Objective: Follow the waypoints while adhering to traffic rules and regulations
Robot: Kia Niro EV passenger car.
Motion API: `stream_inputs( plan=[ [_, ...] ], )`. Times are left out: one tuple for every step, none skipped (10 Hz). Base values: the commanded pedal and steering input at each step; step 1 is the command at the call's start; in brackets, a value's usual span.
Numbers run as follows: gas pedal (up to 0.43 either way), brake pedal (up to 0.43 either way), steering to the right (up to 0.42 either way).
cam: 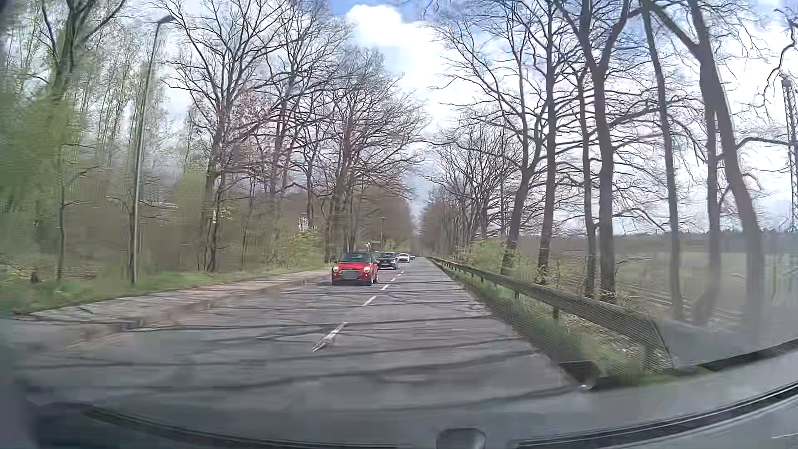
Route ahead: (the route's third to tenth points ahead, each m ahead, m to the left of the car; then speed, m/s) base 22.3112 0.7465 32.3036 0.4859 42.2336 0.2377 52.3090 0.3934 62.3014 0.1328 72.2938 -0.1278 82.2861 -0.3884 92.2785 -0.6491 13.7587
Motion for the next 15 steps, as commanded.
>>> stream_inputs(
  plan=[
    [0.087,0.000,0.003],
    [0.087,0.000,0.003],
    [0.087,0.000,0.003],
    [0.098,0.000,0.003],
    [0.098,0.000,0.003],
    [0.098,0.006,0.003],
    [0.098,0.000,0.003],
    [0.098,0.000,0.003],
    [0.098,0.000,0.003],
    [0.098,0.000,0.003],
    [0.110,0.000,0.003],
    [0.110,0.000,0.003],
    [0.110,0.000,0.003],
    [0.110,0.000,0.003],
    [0.110,0.000,0.003]
  ],
)
